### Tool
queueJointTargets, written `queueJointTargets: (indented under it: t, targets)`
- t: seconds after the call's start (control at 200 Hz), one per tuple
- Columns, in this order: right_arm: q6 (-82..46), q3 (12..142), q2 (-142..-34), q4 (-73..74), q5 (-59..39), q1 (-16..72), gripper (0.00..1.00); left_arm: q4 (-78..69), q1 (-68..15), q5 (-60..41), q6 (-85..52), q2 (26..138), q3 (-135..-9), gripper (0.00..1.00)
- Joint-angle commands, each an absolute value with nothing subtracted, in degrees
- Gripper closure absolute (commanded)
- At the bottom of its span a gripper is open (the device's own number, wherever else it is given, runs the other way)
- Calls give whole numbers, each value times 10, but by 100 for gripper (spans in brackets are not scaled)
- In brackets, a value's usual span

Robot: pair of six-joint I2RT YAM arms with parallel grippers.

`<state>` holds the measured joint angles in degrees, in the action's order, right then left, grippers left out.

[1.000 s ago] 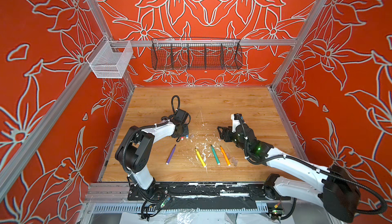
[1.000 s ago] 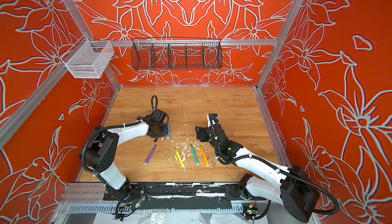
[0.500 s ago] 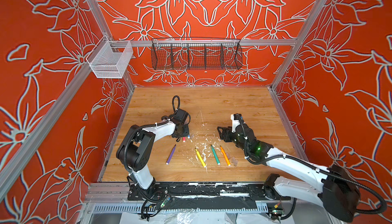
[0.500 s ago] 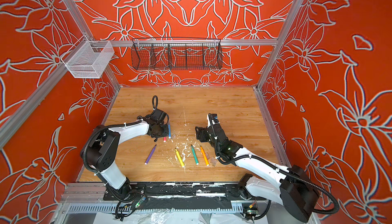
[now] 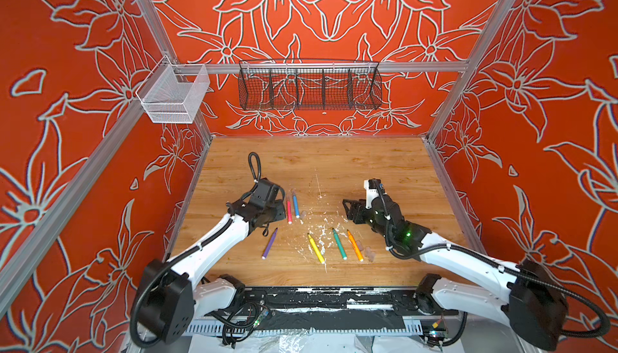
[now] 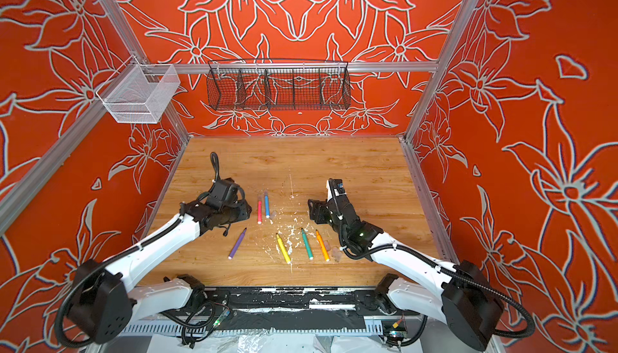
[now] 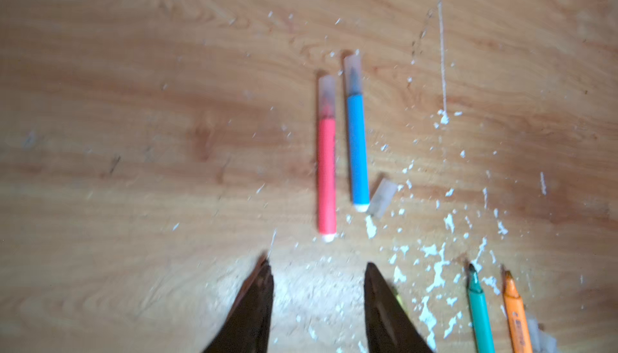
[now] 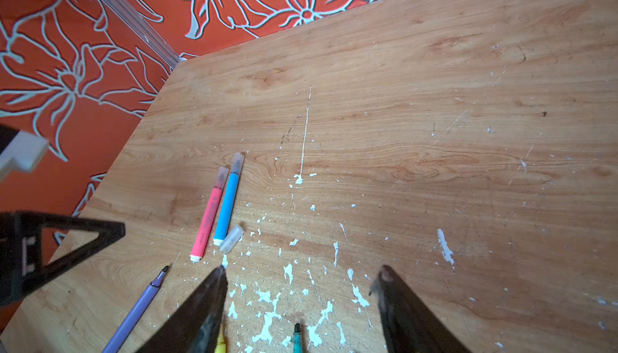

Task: Insert the pens into the pen caps
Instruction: 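Move the left gripper down over the purple marker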

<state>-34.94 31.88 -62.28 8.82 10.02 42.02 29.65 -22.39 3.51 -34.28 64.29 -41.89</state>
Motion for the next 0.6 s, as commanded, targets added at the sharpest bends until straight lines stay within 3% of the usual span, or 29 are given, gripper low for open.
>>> queueJointTargets:
  t: [0.0, 0.13, 0.27, 0.596]
  targets:
    - [-354, 327, -616, 89, 103, 417, 27, 375, -221, 52, -392, 561, -356, 53]
    - [-359, 328, -620, 89, 96, 417, 27, 391, -221, 62, -414, 446, -292, 43]
    - [-365, 329, -625, 89, 89, 417, 27, 385, -220, 55, -434, 388, -253, 40]
    - [-372, 331, -630, 88, 85, 417, 27, 325, -220, -1, -436, 482, -236, 39]
